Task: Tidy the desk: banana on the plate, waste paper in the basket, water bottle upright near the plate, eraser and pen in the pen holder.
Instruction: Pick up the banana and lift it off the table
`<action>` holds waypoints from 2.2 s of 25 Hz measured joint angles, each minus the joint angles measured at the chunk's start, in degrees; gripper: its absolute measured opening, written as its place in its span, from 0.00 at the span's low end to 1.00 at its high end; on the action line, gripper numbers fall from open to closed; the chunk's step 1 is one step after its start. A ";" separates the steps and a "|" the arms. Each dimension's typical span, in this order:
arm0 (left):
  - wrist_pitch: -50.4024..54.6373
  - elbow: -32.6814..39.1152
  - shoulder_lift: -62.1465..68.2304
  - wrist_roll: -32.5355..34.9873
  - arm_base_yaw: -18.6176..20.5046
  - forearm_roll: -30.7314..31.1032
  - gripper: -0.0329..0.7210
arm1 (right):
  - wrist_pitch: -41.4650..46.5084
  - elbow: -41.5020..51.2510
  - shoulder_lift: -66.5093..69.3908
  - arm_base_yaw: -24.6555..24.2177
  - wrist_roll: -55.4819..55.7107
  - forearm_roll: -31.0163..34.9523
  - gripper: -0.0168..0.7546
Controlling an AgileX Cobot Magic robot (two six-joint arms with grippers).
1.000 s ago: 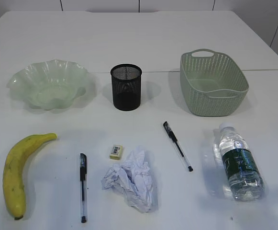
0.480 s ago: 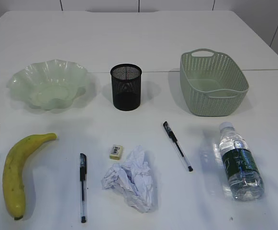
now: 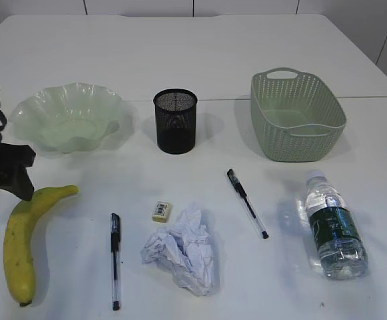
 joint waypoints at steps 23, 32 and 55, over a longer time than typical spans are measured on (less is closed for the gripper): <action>-6.83 -0.24 8.78 -10.28 -3.26 9.55 0.62 | 0.00 0.00 0.24 0.00 0.22 -1.35 0.62; -8.56 -0.35 10.55 -10.28 -3.26 9.55 0.62 | 0.00 0.00 0.24 0.00 0.22 -1.35 0.62; -9.15 -0.48 12.84 -10.28 -3.26 9.34 0.39 | 0.00 0.00 0.24 0.00 0.22 -1.35 0.62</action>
